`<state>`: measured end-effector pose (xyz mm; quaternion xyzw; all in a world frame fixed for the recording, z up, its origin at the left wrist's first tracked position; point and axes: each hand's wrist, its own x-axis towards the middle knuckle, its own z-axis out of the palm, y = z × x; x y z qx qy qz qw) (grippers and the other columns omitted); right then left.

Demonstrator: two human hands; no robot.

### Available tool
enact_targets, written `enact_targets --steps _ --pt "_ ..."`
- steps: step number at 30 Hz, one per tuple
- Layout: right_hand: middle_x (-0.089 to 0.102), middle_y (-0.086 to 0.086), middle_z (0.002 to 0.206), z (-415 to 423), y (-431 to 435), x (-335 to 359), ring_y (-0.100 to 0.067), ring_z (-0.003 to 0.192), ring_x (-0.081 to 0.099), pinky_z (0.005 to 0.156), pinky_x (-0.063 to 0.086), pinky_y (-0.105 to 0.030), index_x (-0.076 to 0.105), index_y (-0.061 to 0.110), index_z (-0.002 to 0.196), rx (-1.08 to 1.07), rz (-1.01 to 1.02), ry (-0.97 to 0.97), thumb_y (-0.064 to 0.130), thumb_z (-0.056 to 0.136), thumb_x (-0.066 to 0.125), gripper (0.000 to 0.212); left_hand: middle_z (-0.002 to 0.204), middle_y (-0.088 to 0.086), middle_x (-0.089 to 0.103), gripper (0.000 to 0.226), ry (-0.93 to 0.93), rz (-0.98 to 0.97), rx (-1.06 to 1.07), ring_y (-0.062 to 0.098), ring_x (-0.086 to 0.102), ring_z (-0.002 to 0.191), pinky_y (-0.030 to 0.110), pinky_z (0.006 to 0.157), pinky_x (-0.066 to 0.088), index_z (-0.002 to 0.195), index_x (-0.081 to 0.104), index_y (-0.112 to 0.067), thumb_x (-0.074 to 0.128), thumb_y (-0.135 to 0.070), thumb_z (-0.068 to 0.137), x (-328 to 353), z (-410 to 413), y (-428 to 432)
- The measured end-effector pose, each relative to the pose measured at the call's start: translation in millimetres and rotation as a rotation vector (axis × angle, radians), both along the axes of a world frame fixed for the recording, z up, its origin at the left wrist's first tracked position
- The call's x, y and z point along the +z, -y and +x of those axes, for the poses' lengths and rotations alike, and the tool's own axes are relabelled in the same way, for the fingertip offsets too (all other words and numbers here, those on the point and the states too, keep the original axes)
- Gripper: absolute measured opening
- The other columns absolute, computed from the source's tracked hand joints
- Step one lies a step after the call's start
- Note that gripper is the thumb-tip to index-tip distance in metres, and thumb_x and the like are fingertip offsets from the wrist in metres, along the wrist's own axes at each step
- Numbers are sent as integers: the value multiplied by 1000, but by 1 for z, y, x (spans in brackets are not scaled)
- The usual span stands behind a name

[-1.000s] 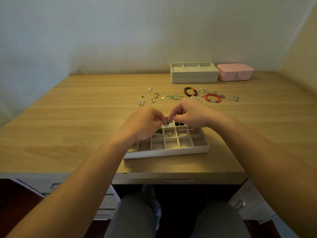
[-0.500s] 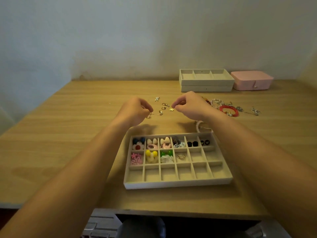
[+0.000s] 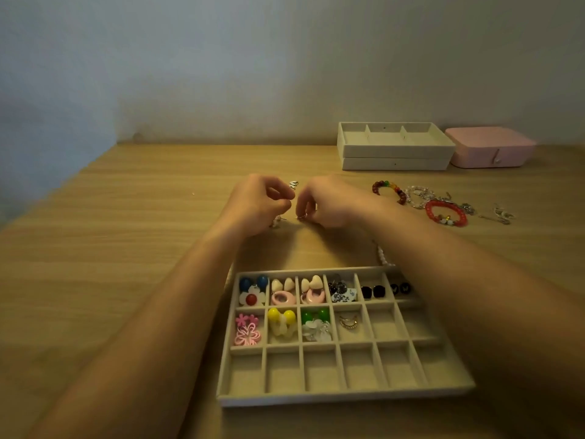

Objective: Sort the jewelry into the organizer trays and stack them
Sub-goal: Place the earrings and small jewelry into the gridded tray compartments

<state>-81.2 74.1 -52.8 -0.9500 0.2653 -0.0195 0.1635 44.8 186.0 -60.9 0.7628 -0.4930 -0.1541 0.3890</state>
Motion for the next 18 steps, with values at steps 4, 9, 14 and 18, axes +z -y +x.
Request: enact_targets --steps 4,9,14,18 --pt "63 12 95 -4 -2 3 -9 94 61 75 49 -21 73 30 99 17 55 65 16 96 68 15 96 -8 68 15 -11 -14 -35 4 65 86 15 64 49 103 72 -27 72 -17 91 3 -5 -13" --pt "65 16 93 -37 -22 24 -6 90 61 78 54 -26 70 35 91 -9 245 312 26 96 70 10 95 -9 71 15 -39 -118 -152 9 68 83 24 69 58 102 73 -25 76 -23 87 14 -19 -34" --pt "75 1 88 -78 -41 26 -11 82 71 74 61 -26 75 21 99 -55 520 509 20 93 73 6 85 -5 71 9 -153 -224 -301 3 65 74 18 65 51 96 73 -13 75 -10 87 26 -40 -41" --pt "75 -10 95 -100 -44 20 -18 85 72 78 61 -30 74 8 107 -32 721 645 14 90 73 18 86 10 72 13 -278 -270 -380 15 67 77 26 69 57 100 71 -5 73 -6 87 24 -48 -45"
